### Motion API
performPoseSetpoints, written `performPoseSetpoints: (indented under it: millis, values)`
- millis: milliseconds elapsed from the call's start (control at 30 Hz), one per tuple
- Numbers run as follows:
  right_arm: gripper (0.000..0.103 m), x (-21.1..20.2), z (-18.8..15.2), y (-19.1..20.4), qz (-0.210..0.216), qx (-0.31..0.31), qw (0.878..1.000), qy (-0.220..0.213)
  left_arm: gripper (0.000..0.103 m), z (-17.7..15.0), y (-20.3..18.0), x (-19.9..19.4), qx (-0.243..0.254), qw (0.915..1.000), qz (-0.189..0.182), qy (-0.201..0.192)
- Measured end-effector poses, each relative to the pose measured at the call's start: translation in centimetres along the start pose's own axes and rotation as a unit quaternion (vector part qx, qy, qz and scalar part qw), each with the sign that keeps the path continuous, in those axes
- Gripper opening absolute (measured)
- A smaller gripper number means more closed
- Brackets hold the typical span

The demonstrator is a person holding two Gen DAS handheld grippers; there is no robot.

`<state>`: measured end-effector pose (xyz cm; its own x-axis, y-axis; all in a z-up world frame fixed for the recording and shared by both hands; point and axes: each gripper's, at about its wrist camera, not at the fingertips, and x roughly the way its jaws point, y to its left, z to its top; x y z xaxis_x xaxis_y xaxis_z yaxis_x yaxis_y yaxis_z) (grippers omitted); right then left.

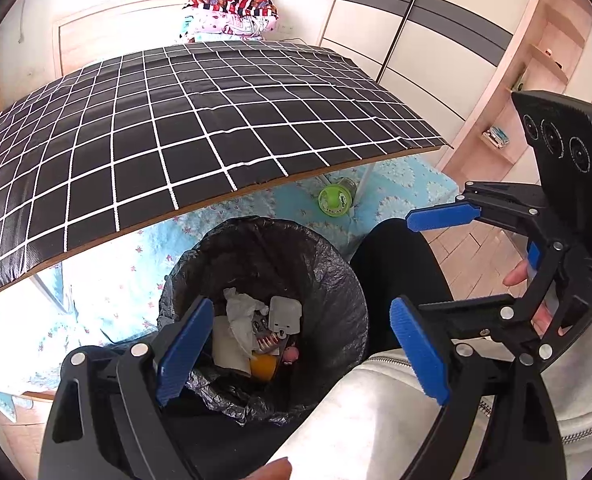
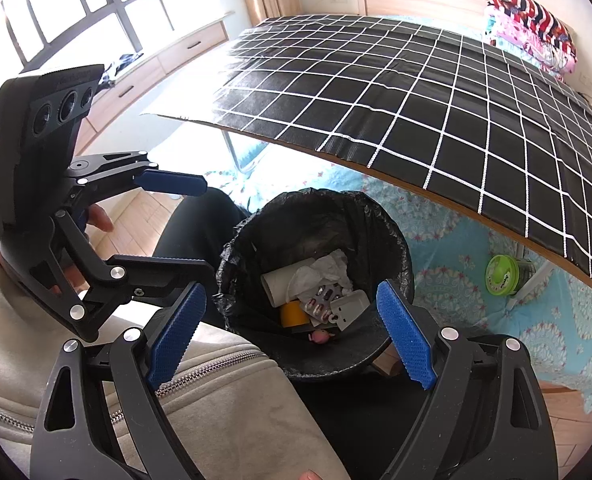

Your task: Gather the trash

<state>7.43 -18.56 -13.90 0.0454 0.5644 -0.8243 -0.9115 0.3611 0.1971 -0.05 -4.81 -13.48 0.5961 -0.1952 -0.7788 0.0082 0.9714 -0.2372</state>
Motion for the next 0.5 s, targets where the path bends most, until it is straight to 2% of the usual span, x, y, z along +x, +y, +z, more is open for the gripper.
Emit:
performPoseSetpoints:
  millis: [500]
  values:
    - [0.087, -0.19, 0.13, -0.06, 0.0, 0.001, 1.0, -0.002, 0.087, 0.02, -0.16, 0.0, 0.003, 1.0, 0.002, -0.002]
